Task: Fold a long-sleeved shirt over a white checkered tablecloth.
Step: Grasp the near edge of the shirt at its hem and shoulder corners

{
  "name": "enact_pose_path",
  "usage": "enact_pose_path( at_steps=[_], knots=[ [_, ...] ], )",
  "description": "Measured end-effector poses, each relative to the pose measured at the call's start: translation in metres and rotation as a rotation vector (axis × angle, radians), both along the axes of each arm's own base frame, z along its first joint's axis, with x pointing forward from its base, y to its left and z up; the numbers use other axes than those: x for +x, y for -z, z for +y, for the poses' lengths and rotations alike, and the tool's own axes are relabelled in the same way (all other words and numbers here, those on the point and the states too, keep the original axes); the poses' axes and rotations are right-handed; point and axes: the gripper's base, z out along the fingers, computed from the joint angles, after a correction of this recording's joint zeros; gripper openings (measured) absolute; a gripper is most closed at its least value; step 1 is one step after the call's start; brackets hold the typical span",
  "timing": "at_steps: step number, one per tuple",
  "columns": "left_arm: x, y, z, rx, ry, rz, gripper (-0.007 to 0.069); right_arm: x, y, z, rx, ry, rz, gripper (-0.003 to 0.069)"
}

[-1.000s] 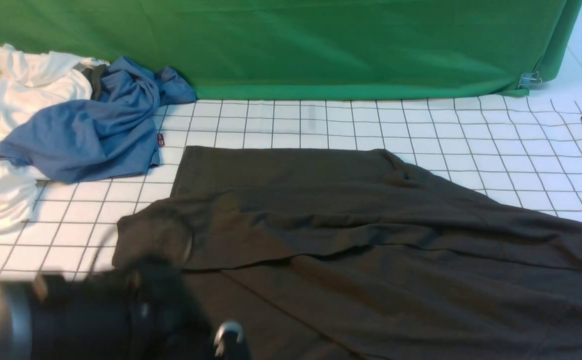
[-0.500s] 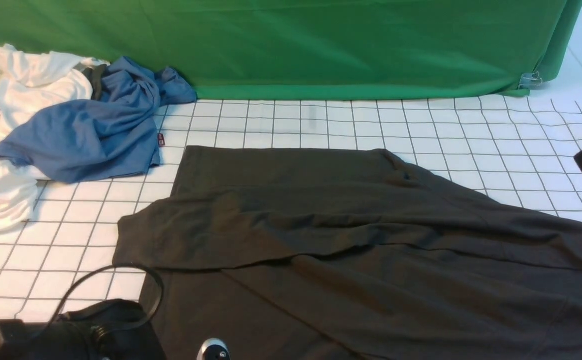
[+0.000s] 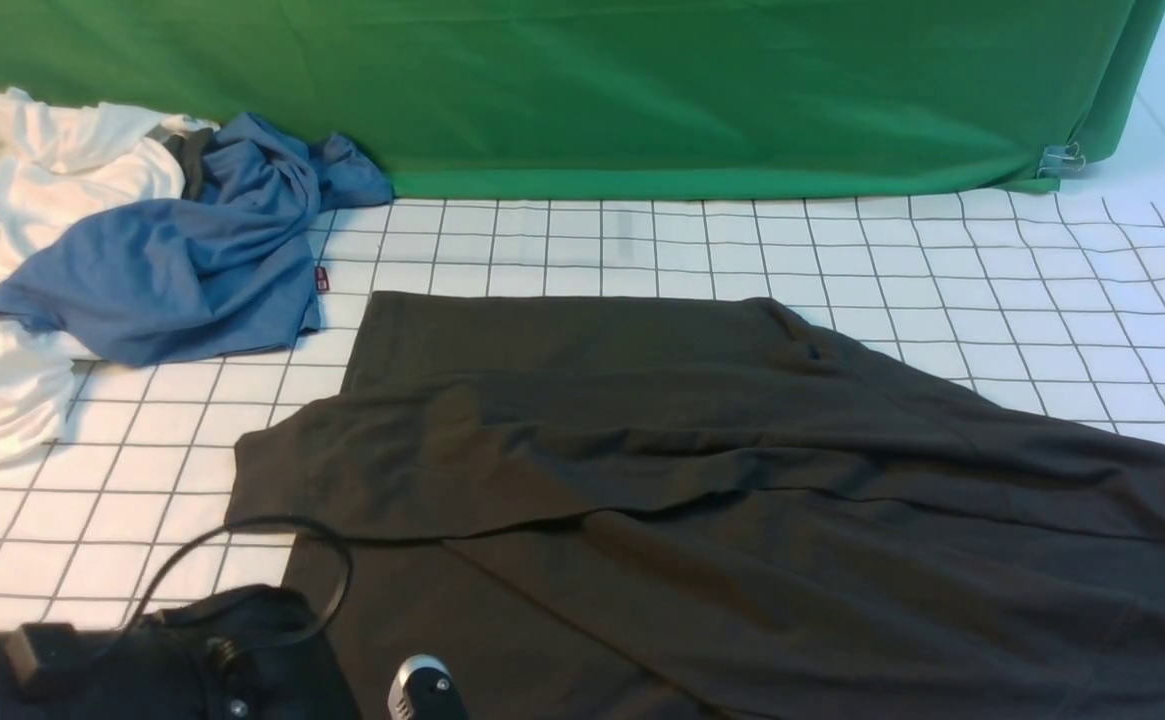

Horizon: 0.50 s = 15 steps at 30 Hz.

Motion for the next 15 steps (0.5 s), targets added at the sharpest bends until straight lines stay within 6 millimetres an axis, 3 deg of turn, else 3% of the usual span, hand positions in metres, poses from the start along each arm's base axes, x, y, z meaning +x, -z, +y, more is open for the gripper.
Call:
enact_pose_path(
  at_steps=[6,15],
  knots=[
    [0.0049,-0.0093,-0.004,-0.007,0.011,-0.019,0.0002,-0.0004,-0.0005,-0.0023,-0.019,0.008,-0.01,0.041],
    [0.0078,-0.01,-0.0062,-0.031,0.025,-0.04,0.0257,-0.0001,-0.0004,-0.0031,-0.032,0.011,-0.015,0.041]
  ],
)
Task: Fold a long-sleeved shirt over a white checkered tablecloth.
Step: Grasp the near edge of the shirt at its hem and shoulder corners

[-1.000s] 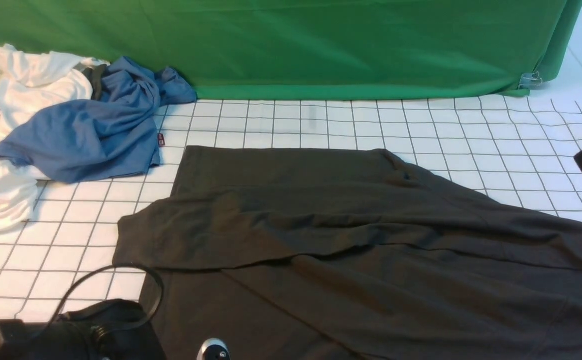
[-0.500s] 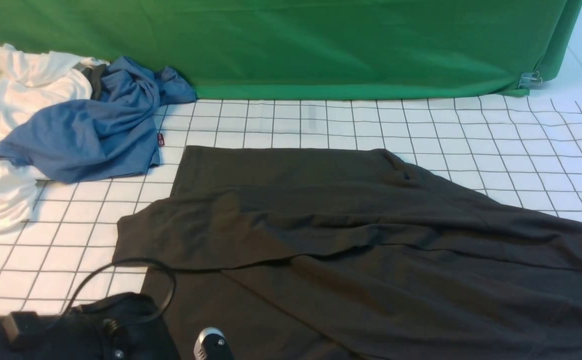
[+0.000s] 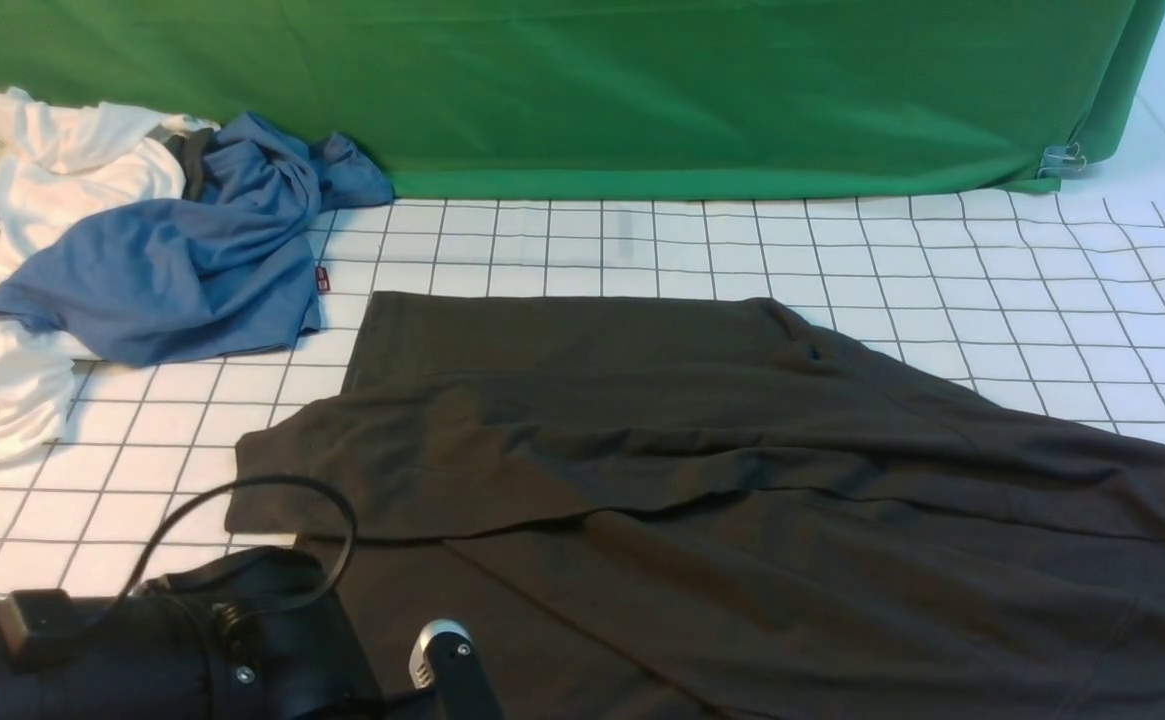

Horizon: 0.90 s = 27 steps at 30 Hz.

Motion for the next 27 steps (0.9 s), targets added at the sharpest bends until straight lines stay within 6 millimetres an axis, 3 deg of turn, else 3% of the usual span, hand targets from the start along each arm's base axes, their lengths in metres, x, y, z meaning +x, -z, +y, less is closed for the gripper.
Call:
enact_pose_path(
  at_steps=[4,10,16,18,19,21,27],
  knots=[
    [0.001,0.0,0.0,-0.001,0.011,-0.011,0.0247,0.0,0.0,-0.001,-0.008,0.004,-0.003,0.041],
    [0.0,0.0,0.001,0.017,0.02,-0.004,-0.0003,0.001,0.0,-0.003,-0.03,0.012,-0.01,0.041],
    [-0.001,-0.006,0.007,0.097,0.022,0.037,-0.003,0.002,0.011,-0.003,-0.051,0.003,0.02,0.041],
    [-0.003,-0.016,0.009,0.11,0.019,0.04,-0.003,0.002,0.034,-0.003,-0.092,-0.025,0.087,0.041],
    [-0.003,-0.016,0.01,0.11,0.019,0.04,-0.003,0.001,0.036,-0.003,-0.096,-0.028,0.093,0.041],
    [-0.006,-0.027,0.013,0.081,0.018,0.017,-0.003,-0.002,0.072,-0.004,-0.152,-0.067,0.204,0.0419],
    [-0.01,-0.042,0.018,0.029,0.025,-0.019,-0.003,-0.012,0.146,-0.007,-0.235,-0.143,0.363,0.0527]
  ],
)
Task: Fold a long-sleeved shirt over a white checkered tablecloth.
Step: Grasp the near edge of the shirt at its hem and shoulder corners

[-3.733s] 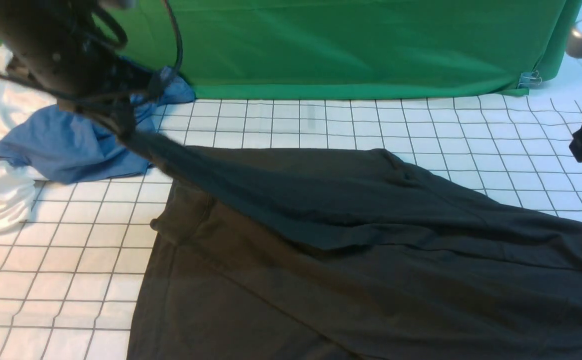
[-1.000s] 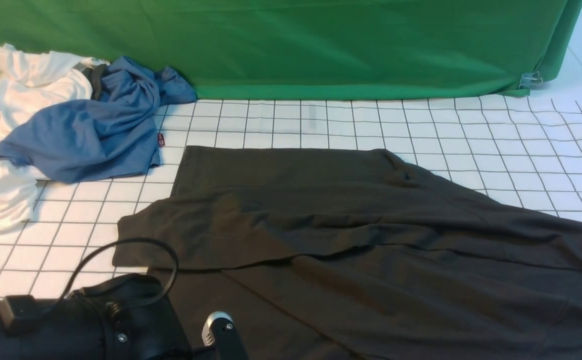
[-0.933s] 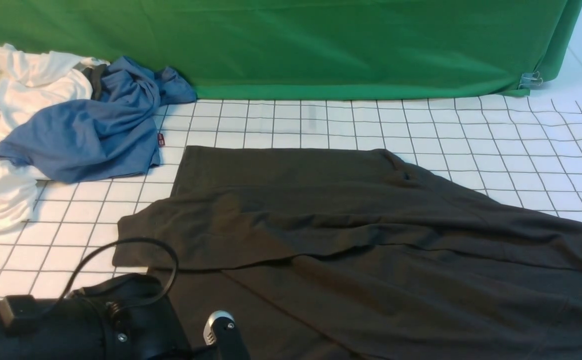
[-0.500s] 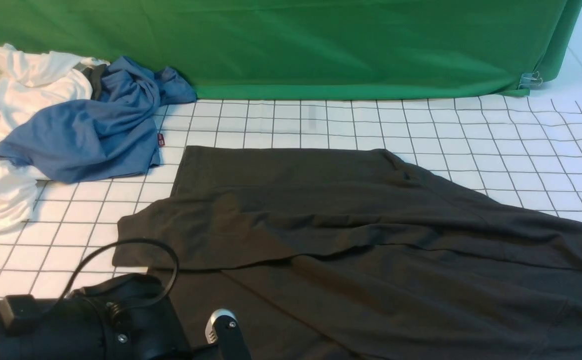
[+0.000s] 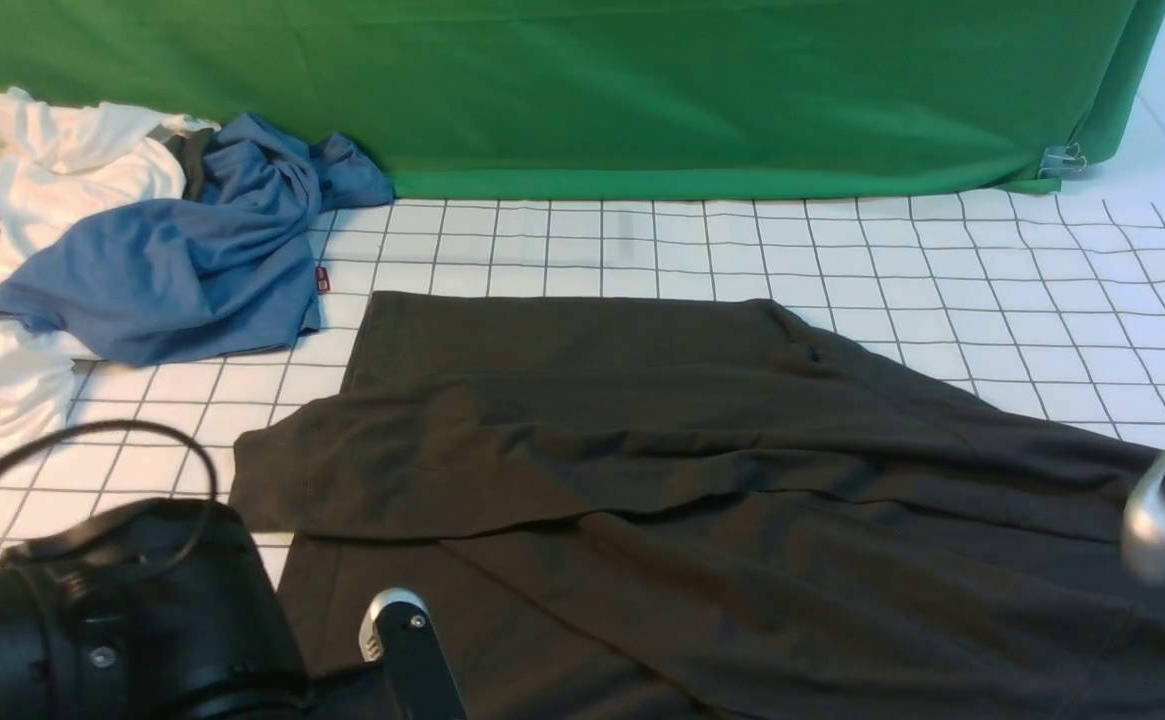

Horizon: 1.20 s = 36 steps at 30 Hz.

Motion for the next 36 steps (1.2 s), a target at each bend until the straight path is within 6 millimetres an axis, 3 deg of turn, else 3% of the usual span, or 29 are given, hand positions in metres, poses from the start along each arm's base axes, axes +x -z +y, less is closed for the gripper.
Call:
enact_pose_path(
  at_steps=[4,11,24,28,30,31,32,33,36],
  knots=[
    [0.0,0.0,0.0,-0.006,0.02,-0.004,-0.003,0.001,0.025,0.004,-0.014,-0.108,-0.052,0.058],
    [0.0,0.004,-0.003,-0.052,0.02,-0.015,-0.003,0.015,0.07,0.012,-0.087,-0.212,-0.025,0.0581],
    [0.001,0.004,-0.005,-0.076,0.022,-0.028,-0.003,0.043,0.115,0.024,-0.116,-0.242,0.042,0.0571],
    [0.001,0.004,-0.005,-0.076,0.022,-0.028,-0.003,0.047,0.122,0.026,-0.12,-0.25,0.045,0.047],
    [0.001,0.004,-0.005,-0.076,0.022,-0.028,-0.003,0.047,0.126,0.026,-0.121,-0.245,0.071,0.0307],
    [0.001,0.004,-0.005,-0.076,0.022,-0.028,-0.003,0.047,0.126,0.026,-0.12,-0.243,0.075,0.0307],
    [0.001,0.004,-0.005,-0.076,0.022,-0.028,-0.003,0.047,0.126,0.027,-0.118,-0.238,0.078,0.0184],
    [0.001,0.004,-0.004,-0.073,0.019,-0.027,-0.003,0.047,0.126,0.027,-0.119,-0.233,0.077,0.0115],
    [0.0,0.002,0.0,-0.044,-0.007,-0.033,-0.003,0.044,0.117,0.025,-0.119,-0.205,0.07,0.0037]
  ],
)
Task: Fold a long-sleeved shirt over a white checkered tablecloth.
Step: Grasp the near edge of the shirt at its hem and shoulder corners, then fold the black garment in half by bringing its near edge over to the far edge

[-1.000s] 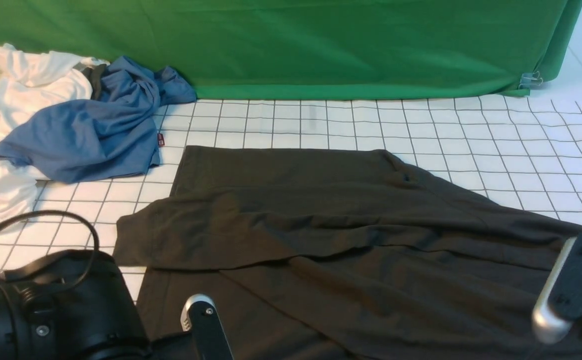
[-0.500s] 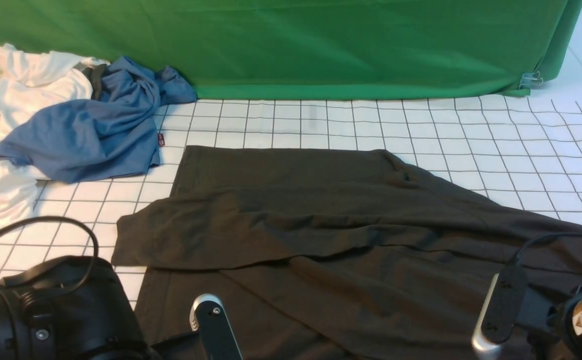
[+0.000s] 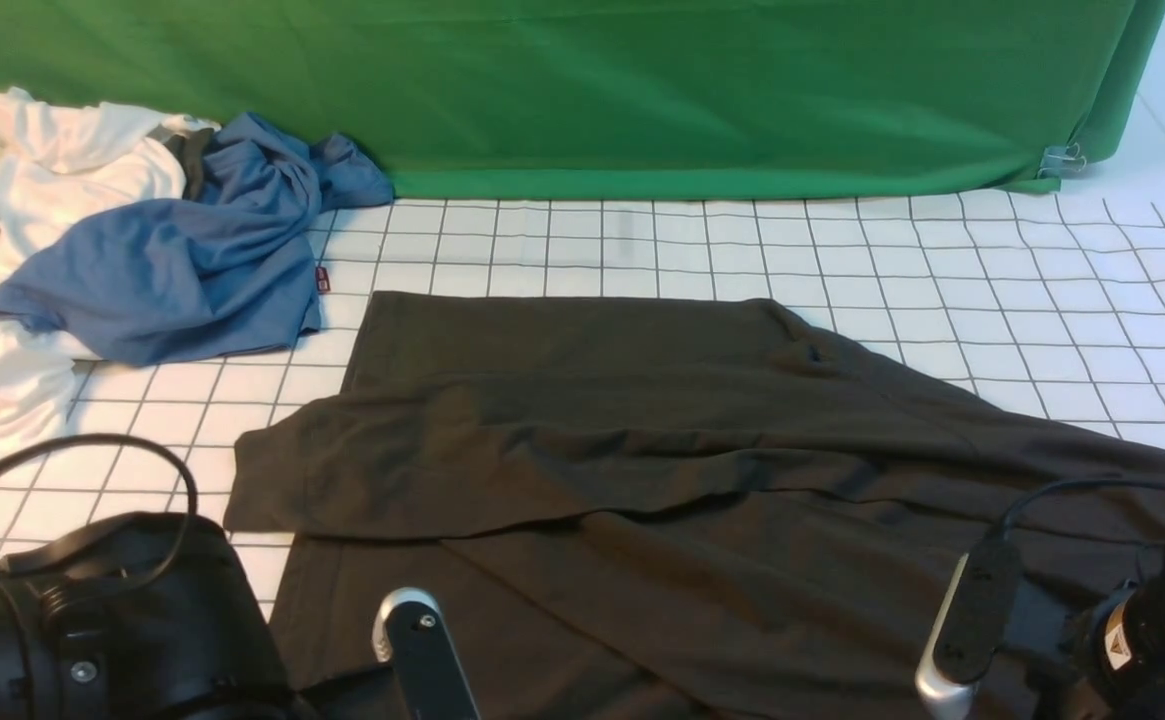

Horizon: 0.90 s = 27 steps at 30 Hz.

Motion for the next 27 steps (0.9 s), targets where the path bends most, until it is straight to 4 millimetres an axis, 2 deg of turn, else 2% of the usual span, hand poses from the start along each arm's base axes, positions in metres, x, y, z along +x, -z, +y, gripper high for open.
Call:
enact_pose_path(
  at_steps=[7,11,13,15,16,17,21,22,27],
  knots=[
    [0.0,-0.023,0.016,-0.045,-0.062,-0.094,-0.003,-0.009,-0.062,-0.006,0.043,0.048,-0.152,0.0034],
    [0.018,-0.039,0.028,-0.077,-0.142,-0.151,-0.0029,-0.004,-0.078,-0.006,0.049,0.073,-0.214,0.0034],
    [0.036,-0.05,0.037,-0.101,-0.189,-0.202,-0.0029,0.002,-0.082,-0.004,0.049,0.082,-0.228,0.0034],
    [0.056,-0.063,0.046,-0.134,-0.225,-0.266,-0.0029,0.014,-0.083,-0.003,0.046,0.097,-0.228,0.0032],
    [0.06,-0.066,0.047,-0.141,-0.232,-0.278,-0.0029,0.016,-0.083,-0.003,0.045,0.102,-0.227,0.0032],
    [0.076,-0.076,0.052,-0.169,-0.257,-0.324,-0.0029,0.028,-0.082,-0.005,0.042,0.13,-0.224,0.0032],
    [0.111,-0.098,0.059,-0.221,-0.302,-0.406,-0.0029,0.06,-0.083,-0.01,0.044,0.195,-0.228,0.0032],
    [0.114,-0.1,0.059,-0.223,-0.304,-0.412,-0.0029,0.063,-0.085,-0.01,0.048,0.199,-0.234,0.0032],
    [0.162,-0.113,0.067,-0.218,-0.344,-0.459,-0.0029,0.113,-0.093,-0.001,0.059,0.211,-0.274,0.0032]
  ],
)
